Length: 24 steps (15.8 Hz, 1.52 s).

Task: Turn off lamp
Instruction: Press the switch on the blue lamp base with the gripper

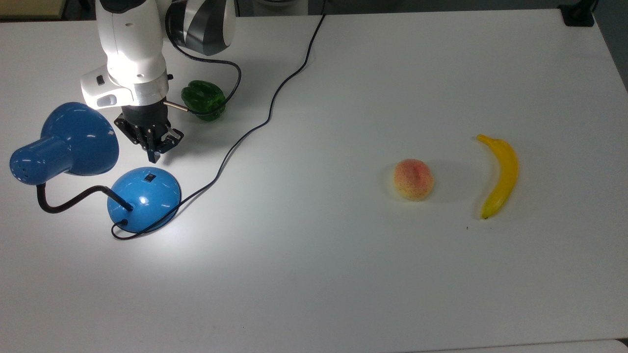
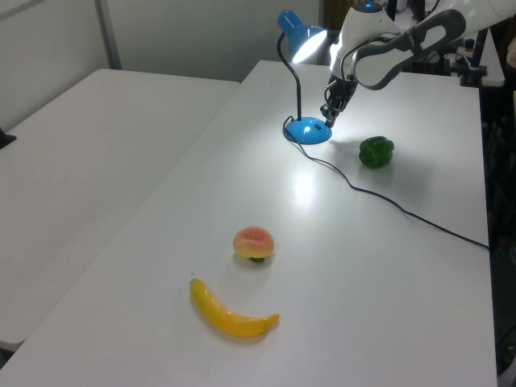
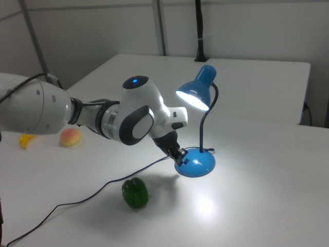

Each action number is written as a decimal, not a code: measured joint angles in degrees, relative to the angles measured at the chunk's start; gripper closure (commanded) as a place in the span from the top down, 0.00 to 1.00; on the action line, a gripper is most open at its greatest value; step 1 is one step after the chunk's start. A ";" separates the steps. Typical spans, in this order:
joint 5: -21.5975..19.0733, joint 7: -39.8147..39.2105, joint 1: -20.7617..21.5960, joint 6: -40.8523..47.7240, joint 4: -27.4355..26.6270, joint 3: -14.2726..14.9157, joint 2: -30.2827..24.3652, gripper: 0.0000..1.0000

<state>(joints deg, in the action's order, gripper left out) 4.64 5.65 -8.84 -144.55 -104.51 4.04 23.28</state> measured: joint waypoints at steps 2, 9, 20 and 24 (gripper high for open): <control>0.00 0.00 0.00 -2.57 0.00 0.00 0.60 0.00; 0.00 0.00 0.00 -7.83 0.01 0.00 2.17 0.00; 0.00 0.53 0.00 -8.14 0.02 0.00 2.63 0.00; 0.00 1.72 0.00 -7.53 -0.04 0.00 2.65 0.00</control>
<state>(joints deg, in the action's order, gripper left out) 4.64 7.37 -8.84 -152.08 -104.56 4.04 25.93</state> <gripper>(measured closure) 0.991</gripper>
